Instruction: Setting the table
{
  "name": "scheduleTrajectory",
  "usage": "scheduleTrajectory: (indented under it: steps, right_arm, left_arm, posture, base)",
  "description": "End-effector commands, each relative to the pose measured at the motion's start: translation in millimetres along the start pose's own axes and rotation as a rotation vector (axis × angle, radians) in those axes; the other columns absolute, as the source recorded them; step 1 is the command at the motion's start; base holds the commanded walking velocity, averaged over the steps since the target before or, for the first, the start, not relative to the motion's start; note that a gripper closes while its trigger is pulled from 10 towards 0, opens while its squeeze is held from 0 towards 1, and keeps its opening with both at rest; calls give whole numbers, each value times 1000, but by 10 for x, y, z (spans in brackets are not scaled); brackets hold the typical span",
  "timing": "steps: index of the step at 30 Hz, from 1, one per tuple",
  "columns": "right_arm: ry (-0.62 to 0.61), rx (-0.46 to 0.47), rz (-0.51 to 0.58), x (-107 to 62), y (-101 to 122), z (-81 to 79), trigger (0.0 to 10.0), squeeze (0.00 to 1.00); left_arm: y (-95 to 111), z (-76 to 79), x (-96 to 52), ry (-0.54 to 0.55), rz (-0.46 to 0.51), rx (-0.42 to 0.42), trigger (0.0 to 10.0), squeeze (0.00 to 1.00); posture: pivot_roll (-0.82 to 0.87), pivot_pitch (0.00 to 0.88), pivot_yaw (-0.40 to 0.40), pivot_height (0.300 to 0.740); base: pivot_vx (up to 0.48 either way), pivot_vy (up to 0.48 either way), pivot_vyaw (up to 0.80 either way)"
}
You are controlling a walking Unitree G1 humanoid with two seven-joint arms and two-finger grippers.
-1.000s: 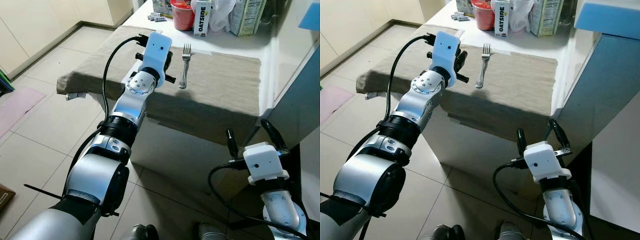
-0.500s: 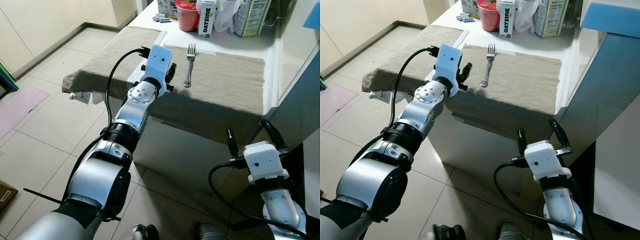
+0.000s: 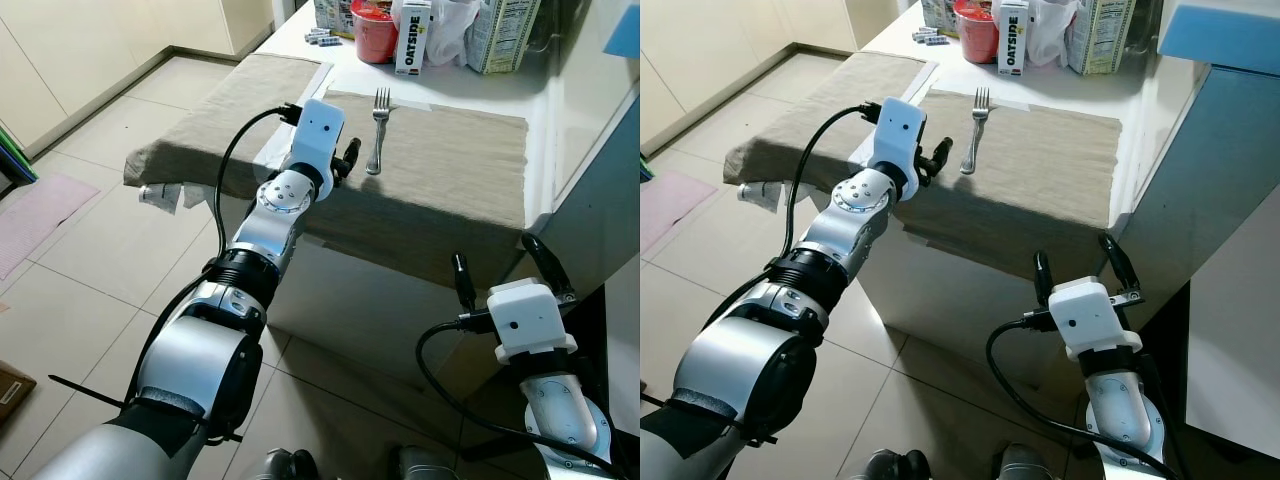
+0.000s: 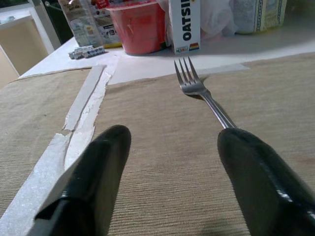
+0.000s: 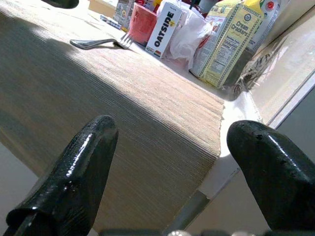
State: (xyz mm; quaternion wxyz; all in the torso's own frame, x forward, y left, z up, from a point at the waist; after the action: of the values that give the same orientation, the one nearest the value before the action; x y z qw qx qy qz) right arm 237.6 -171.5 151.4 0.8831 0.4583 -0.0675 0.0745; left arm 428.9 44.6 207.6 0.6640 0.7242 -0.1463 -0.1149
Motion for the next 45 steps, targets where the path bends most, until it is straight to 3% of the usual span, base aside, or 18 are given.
scheduleTrajectory:
  steps: [1, 2, 3, 4, 5, 6, 16, 25, 34, 39, 45]
  right_arm:
    - [-5, 11, -3, -8, 0, 3, 10000, 0]
    - [-4, 11, -1, -8, 5, 1, 10000, 0]
    - [-4, 12, 6, -11, 20, -1, 10000, 0]
    - [-4, 12, 6, -11, 20, -1, 10000, 0]
    - [-4, 12, 7, -13, 23, -2, 10000, 0]
    - [-4, 12, 8, -17, 25, -3, 10000, 0]
    - [-12, 6, 6, -41, 26, 15, 10000, 0]
    - [-16, 62, -9, -34, 0, 13, 10000, 0]
    - [14, 29, -9, 9, -25, -26, 10000, 0]
    - [43, 27, 33, 31, 36, -80, 10000, 0]
    - [41, 77, 2, 34, -5, -102, 10000, 0]
  left_arm:
    - [-18, -33, 2, 1, -10, -1, 10000, 1000]
    - [-12, -30, 6, -1, -10, -2, 10000, 1000]
    - [10, -20, 26, -12, -16, -21, 10000, 875]
    - [10, -20, 26, -12, -16, -21, 10000, 875]
    - [16, -24, 33, -13, -20, -29, 10000, 247]
    - [32, -29, 39, -14, -16, -40, 10000, 0]
    - [141, 10, 81, -52, 12, -150, 10000, 0]
    - [108, 18, 73, -63, 14, -154, 10000, 0]
    - [-6, -67, 2, -52, 24, -155, 10000, 0]
    - [-35, -91, -4, -51, 10, -154, 10000, 0]
    - [9, -55, 11, -77, 15, -108, 10000, 0]
  posture:
    - [-239, 95, 96, 740]
    - [-239, 95, 96, 740]
    - [-242, 95, 101, 740]
    - [-242, 95, 101, 740]
    - [-242, 95, 101, 740]
    - [-244, 96, 104, 740]
    - [-263, 102, 112, 740]
    - [-263, 102, 117, 740]
    - [-235, 103, 100, 740]
    - [-224, 98, 96, 740]
    - [-222, 89, 102, 740]
  base:
    - [0, 0, 0]
    - [0, 0, 0]
    - [0, 0, 0]
    - [0, 0, 0]
    - [0, 0, 0]
    - [0, 0, 0]
    - [0, 0, 0]
    - [0, 0, -203]
    - [0, 0, -628]
    - [0, 480, 0]
    - [0, 480, -299]
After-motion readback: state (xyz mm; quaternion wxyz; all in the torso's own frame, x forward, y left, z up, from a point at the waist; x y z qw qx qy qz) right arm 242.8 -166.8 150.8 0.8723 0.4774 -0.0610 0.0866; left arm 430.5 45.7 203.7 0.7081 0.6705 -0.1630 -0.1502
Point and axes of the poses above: a point about 5 cm out from each wrist's last joint towards the gripper, its own x axis pointing out of the wrist towards the gripper, its own y axis along the axis of the wrist's last joint, z = x × y, the point moved 3 cm from there along x, pointing out of the wrist towards the gripper, and after that the axes turned 4 degrees about -x, right-handed, at the moved point
